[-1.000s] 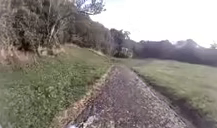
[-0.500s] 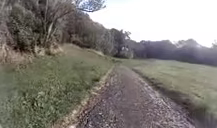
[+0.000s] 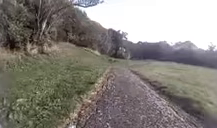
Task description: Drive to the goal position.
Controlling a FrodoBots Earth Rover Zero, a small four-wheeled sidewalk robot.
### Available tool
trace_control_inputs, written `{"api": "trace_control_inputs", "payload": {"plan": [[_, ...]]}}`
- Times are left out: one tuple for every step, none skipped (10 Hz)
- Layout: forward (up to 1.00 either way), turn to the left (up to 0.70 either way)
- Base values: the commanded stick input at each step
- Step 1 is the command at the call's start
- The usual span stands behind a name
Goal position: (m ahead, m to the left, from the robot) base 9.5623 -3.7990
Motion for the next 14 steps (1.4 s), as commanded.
{"api": "trace_control_inputs", "payload": {"plan": [[0.70,-0.01],[0.70,-0.15],[0.70,-0.26],[0.70,-0.34],[0.70,-0.34],[0.70,-0.34],[0.70,-0.34],[0.70,-0.34],[0.70,-0.34],[0.70,-0.34],[0.70,-0.13],[0.70,0.00],[0.70,0.00],[0.70,0.00]]}}
